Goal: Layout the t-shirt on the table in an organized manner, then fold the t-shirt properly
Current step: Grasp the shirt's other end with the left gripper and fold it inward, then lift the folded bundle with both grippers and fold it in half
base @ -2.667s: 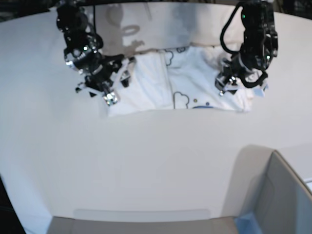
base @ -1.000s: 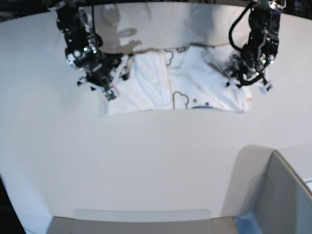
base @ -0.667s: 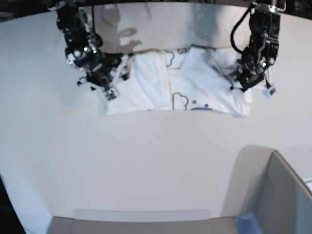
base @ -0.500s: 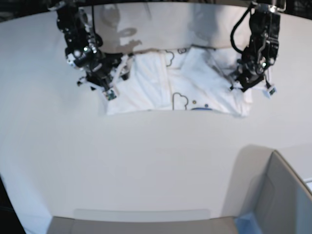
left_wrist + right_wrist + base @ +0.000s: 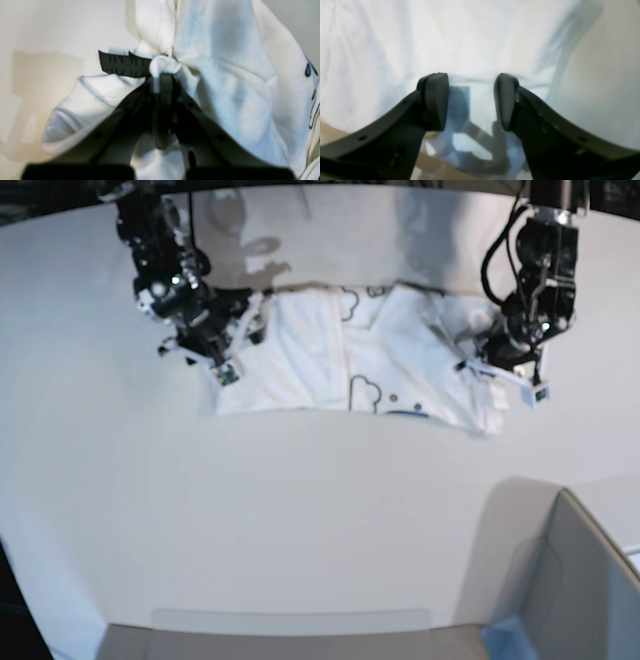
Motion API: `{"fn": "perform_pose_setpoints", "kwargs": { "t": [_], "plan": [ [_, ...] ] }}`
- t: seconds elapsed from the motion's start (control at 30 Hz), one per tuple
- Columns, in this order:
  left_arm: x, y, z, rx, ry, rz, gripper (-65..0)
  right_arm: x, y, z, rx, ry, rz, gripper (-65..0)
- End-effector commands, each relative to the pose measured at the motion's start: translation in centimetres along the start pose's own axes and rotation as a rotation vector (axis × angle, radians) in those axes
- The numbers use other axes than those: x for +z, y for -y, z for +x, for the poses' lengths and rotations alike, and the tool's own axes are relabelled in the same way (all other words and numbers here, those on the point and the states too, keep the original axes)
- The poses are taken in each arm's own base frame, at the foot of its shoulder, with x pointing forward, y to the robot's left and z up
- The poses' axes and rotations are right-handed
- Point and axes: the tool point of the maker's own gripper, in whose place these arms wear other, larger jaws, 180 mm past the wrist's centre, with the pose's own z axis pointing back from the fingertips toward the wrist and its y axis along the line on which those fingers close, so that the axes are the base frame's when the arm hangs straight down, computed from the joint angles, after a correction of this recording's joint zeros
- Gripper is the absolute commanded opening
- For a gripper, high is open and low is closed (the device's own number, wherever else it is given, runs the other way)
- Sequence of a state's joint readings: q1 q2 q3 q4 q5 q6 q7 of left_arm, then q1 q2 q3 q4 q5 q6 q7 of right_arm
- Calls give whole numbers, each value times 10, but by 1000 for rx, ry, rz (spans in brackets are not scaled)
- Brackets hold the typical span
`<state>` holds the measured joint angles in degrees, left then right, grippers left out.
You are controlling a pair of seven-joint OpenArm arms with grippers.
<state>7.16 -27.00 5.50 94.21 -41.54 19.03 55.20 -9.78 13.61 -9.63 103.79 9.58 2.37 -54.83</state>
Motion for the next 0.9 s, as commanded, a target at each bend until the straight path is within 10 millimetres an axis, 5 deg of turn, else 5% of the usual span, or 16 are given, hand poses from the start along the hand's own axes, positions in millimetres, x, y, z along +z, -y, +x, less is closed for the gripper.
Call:
{"fn": "perform_pose_setpoints", "kwargs": {
  "t": [0.0, 0.2, 0.37, 0.87],
  "plan": [
    [2, -9, -4, 25, -34, 10, -650, 0, 2, 4, -3, 12, 0, -331],
    [30, -32, 52, 133, 131, 20, -650, -13, -6, 2, -28, -8, 22, -331],
    [61, -15, 87, 16, 268, -89, -650, -22, -13, 13, -43, 33, 40, -331],
    [107, 25, 92, -42, 341, -230, -650, -27, -30, 17, -11, 37, 78, -331]
  ]
}}
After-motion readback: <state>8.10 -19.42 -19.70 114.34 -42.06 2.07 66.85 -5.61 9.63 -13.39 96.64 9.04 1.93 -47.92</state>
